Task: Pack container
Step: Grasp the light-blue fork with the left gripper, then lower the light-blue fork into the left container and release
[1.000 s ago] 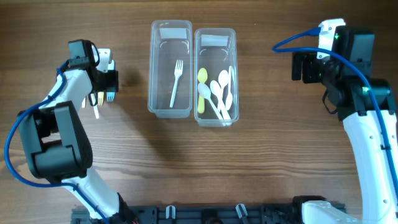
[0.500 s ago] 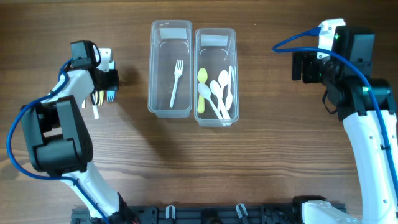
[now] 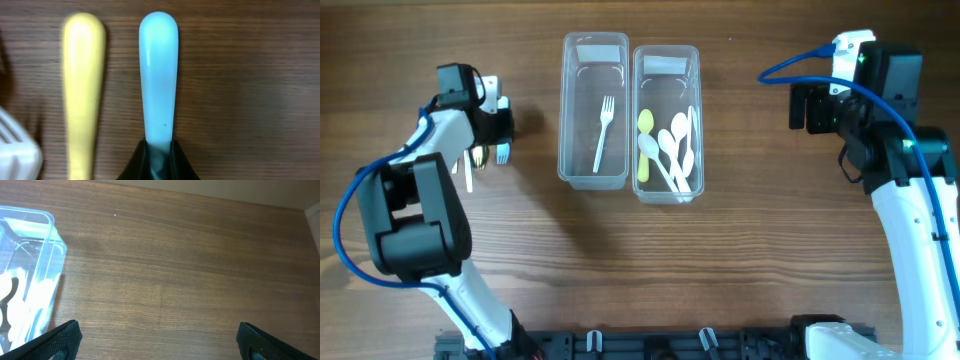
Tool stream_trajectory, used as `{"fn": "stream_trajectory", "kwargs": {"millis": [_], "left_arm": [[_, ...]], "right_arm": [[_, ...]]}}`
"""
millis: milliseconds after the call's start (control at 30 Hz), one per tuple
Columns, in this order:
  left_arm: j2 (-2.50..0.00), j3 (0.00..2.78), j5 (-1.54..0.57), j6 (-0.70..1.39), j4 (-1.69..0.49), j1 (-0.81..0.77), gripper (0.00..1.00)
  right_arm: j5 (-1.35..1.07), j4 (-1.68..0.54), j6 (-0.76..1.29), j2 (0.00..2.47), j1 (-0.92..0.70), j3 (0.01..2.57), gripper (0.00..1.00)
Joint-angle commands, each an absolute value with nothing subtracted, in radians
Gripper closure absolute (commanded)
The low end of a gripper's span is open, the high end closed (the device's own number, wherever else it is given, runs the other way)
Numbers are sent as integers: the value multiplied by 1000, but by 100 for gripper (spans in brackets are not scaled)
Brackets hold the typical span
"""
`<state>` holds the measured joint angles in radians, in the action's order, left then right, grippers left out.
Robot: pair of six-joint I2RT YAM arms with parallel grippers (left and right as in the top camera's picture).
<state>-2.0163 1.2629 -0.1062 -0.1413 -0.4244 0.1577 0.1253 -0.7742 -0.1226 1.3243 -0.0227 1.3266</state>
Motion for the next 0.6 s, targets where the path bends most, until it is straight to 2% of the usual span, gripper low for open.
{"fn": "stream_trajectory", "kwargs": {"millis": [0,100,267,433,567], "left_arm": [[-1909,1370,-137,-96,-486,81,96],[-1765,1496,-137,-85,-559,9,96],[-1593,1512,-11,-50,-613,-110,96],[-1655,1483,-4,155,-723,-186,96],[-1787,1472,-13,204,-723,-210,96]], "right_arm": [[146,-772,-131,1333,-21,1333,0],[146,-772,-131,1333,-21,1333,0],[146,-772,-131,1333,-21,1333,0],[146,-772,-131,1333,-21,1333,0],[146,-772,-131,1333,-21,1333,0]]}}
